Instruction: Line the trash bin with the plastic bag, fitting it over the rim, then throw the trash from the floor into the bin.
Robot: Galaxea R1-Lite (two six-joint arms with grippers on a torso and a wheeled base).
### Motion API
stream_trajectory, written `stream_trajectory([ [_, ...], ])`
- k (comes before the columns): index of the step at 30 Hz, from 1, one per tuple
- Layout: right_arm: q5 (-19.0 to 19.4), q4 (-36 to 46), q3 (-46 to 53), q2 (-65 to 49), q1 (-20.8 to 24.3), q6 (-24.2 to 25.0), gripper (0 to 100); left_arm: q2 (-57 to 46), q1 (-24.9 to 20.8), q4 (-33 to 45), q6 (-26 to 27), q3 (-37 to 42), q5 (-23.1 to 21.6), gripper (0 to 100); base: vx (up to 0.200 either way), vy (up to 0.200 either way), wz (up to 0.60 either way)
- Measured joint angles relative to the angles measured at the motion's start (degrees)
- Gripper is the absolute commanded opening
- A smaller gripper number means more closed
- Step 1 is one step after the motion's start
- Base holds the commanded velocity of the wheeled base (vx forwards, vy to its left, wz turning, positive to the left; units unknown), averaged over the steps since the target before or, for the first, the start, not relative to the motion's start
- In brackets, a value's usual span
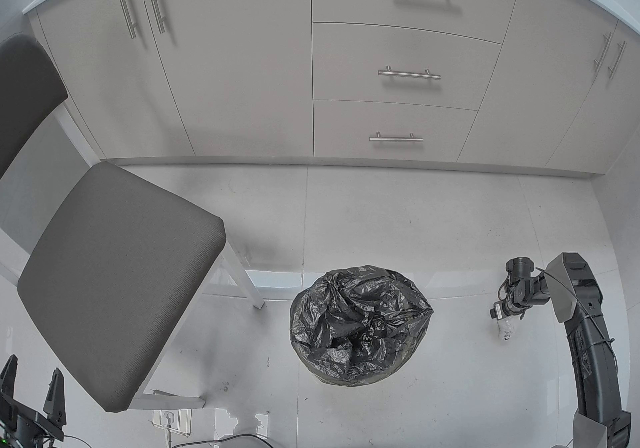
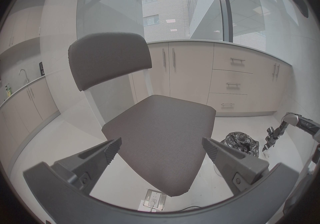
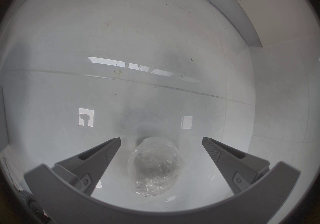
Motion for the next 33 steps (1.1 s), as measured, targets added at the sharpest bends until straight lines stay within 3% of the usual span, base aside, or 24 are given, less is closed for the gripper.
stream_trajectory([
  [15,0.06,0.13,0.0,0.0,0.45,-4.18,100,-0.48,-0.17,-0.02,-0.01,-0.05,-0.02,100,0.0,0.0,0.0],
  [33,0.2,4.35,0.02,0.04,0.5,-4.3,100,-0.65,-0.37,-0.02,-0.06,-0.02,-0.02,100,0.0,0.0,0.0],
])
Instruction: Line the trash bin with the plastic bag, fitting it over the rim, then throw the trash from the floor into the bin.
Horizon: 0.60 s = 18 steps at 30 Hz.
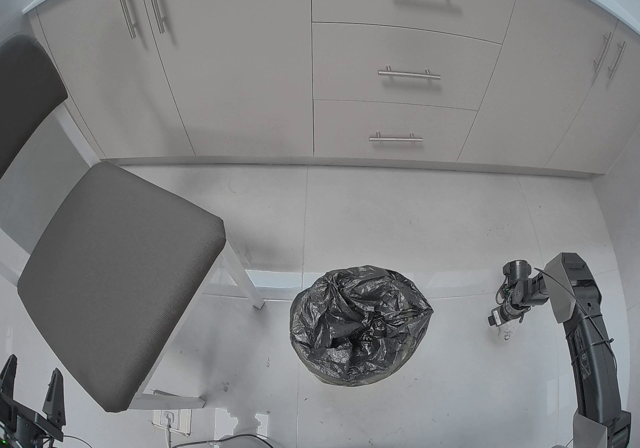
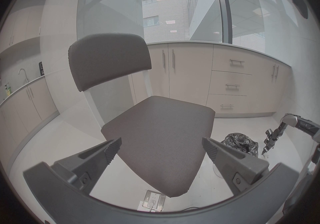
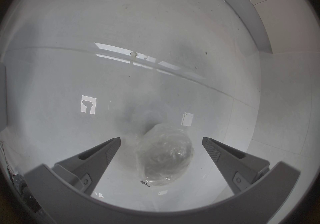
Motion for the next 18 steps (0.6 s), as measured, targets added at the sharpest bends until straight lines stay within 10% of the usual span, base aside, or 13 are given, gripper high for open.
stream_trajectory([
  [8,0.0,0.0,-0.02,0.05,-0.11,0.12,100,-0.02,0.02,-0.02,-0.05,0.0,0.0,100,0.0,0.0,0.0],
  [9,-0.05,0.02,-0.02,0.05,-0.16,0.15,0,-0.02,0.02,0.0,-0.05,0.0,0.0,100,0.0,0.0,0.0],
  [18,-0.3,0.5,0.0,0.07,-0.44,0.28,0,-0.13,0.02,0.0,-0.02,-0.02,0.0,100,0.0,0.0,0.0],
])
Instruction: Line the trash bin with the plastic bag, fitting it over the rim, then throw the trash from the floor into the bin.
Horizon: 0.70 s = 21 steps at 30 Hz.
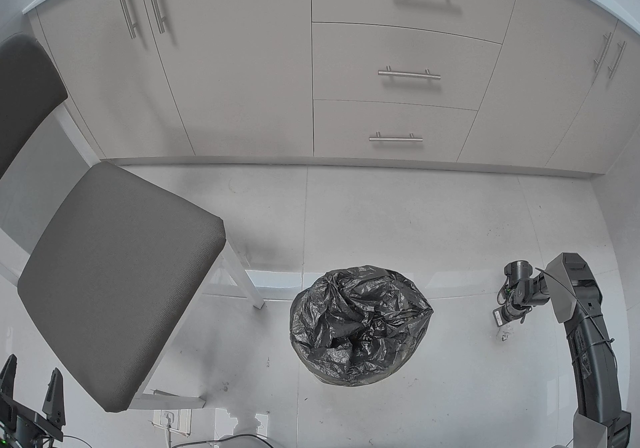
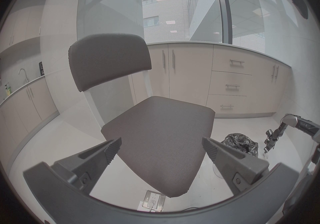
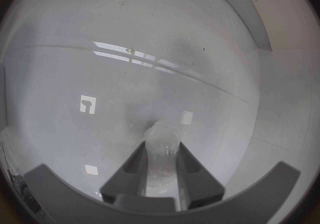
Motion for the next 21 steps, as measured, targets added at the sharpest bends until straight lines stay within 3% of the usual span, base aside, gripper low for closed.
stream_trajectory([
  [14,0.0,1.39,0.0,-2.01,0.3,2.51,0,-0.13,0.0,0.0,0.0,0.05,0.0,100,0.0,0.0,0.0],
  [21,0.01,10.83,-0.02,-11.3,1.99,6.9,0,-0.33,-0.05,-0.02,0.02,0.05,0.02,100,0.0,0.0,0.0],
])
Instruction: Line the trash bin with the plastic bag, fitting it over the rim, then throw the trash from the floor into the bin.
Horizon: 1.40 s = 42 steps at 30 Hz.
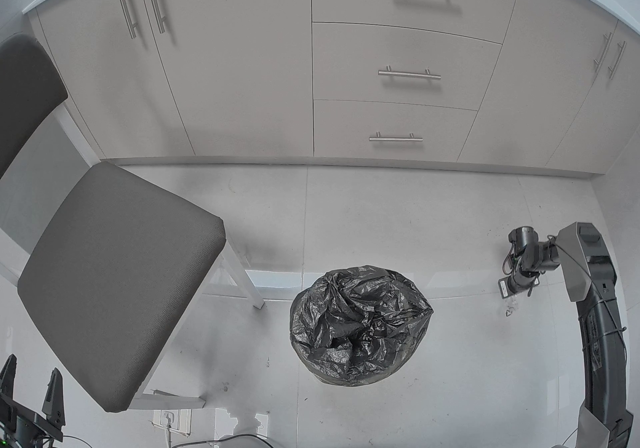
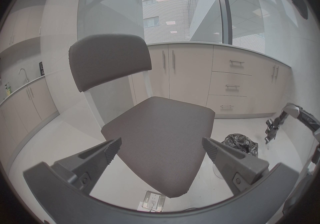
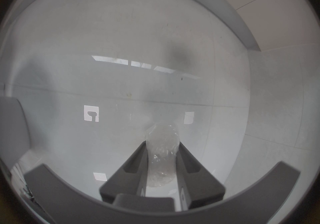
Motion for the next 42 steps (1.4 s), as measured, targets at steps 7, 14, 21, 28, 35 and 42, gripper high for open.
stream_trajectory([
  [7,0.84,16.01,0.02,-12.18,5.18,7.0,0,-0.13,-0.05,-0.04,0.05,-0.02,0.02,100,0.0,0.0,0.0],
  [14,3.28,29.26,0.0,-21.58,17.74,11.85,0,-0.2,-0.05,-0.09,0.06,-0.02,0.26,100,0.0,0.0,0.0],
  [21,3.36,38.56,0.02,-25.36,33.76,13.96,0,-0.26,0.02,-0.11,-0.33,-0.02,0.44,100,0.0,0.0,0.0],
  [28,2.11,41.08,0.02,-26.21,45.63,16.03,0,-0.26,-0.02,-0.13,-2.0,-0.02,0.5,100,0.0,0.0,0.0],
  [35,2.24,38.69,-0.02,-25.88,50.74,19.8,0,-0.26,0.0,-0.15,-2.29,-0.02,0.52,100,0.0,0.0,0.0],
  [42,2.07,31.09,0.0,-23.95,52.72,20.1,0,-0.26,0.02,-0.15,-2.4,-0.05,0.52,100,0.0,0.0,0.0],
])
